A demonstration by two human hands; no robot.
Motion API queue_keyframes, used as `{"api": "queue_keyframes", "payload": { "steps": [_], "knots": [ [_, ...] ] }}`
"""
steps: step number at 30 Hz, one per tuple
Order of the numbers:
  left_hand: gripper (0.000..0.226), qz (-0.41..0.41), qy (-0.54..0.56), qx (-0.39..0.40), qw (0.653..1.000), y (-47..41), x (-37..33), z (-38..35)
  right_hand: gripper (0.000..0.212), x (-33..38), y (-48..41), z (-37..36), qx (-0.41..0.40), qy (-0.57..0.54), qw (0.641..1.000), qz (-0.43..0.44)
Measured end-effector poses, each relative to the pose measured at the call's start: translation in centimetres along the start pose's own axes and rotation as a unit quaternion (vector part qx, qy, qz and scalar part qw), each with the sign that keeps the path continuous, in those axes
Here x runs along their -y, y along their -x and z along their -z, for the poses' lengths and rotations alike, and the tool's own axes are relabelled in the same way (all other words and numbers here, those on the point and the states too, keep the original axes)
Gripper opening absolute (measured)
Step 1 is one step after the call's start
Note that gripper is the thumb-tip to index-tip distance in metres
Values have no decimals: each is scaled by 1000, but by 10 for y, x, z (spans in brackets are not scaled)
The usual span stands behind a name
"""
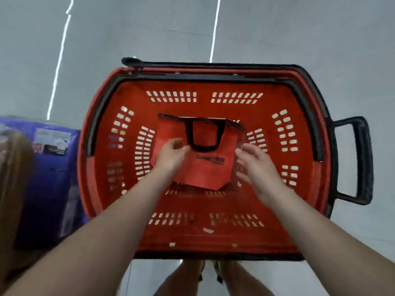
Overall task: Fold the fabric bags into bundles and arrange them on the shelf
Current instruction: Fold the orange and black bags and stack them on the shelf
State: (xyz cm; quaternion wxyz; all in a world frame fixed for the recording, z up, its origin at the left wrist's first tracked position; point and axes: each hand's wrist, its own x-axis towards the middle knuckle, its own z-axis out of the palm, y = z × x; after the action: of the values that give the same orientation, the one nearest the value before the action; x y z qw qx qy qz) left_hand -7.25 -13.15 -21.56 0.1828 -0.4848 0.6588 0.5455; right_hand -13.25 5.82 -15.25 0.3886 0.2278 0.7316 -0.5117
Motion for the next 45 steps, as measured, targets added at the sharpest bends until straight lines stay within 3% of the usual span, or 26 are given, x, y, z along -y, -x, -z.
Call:
{"api": "queue_keyframes", "payload": {
  "steps": [3,4,7,8,9,11,14,16,18,21,23,25,29,32,34,37,42,43,45],
  "knots": [
    [81,20,38,9,999,-78,12,-27,55,-27,-67,-17,3,-29,998,-49],
    [82,35,67,6,997,-98,12,-35,58,-33,-83,-20,6,-37,998,-58],
    [31,73,186,47,979,-123,4,-51,68,-47,-111,-26,7,-42,998,-46],
    [13,66,206,49,975,-119,-3,-52,76,-49,-115,-25,4,-12,1000,-26],
    [10,49,211,40,975,-109,-10,-51,85,-50,-114,-22,-3,41,999,10],
    [25,5,198,23,980,-77,-21,-38,100,-41,-103,-14,-14,172,980,95],
    [30,-23,149,50,987,-2,-40,-2,112,-7,-64,1,-42,379,906,183],
    [33,-37,132,67,988,53,-56,26,107,22,-34,11,-81,477,840,245],
    [36,-20,153,90,984,99,-72,52,81,48,-8,20,-98,491,808,309],
    [37,-22,156,94,983,157,-100,88,43,90,32,36,-62,429,826,360],
    [30,-63,144,68,985,194,-122,111,41,128,74,45,-34,428,839,335],
    [34,-110,159,7,981,230,-147,134,43,165,113,60,-35,464,827,315],
    [66,-216,82,-150,961,289,-191,176,44,244,185,101,-32,467,816,339],
    [108,-230,-16,-99,968,311,-214,196,33,297,233,132,31,444,820,360],
    [118,-241,-49,-80,966,321,-229,202,31,326,263,147,67,430,818,377],
    [115,-220,-21,-81,972,338,-241,199,46,356,304,166,105,436,795,408],
    [111,-215,115,-11,970,374,-264,184,57,383,368,197,166,471,747,439],
    [100,-231,137,-16,963,384,-270,183,56,388,378,204,179,472,740,444],
    [58,-259,147,-24,954,405,-282,184,49,396,390,215,182,457,738,462]
  ]
}}
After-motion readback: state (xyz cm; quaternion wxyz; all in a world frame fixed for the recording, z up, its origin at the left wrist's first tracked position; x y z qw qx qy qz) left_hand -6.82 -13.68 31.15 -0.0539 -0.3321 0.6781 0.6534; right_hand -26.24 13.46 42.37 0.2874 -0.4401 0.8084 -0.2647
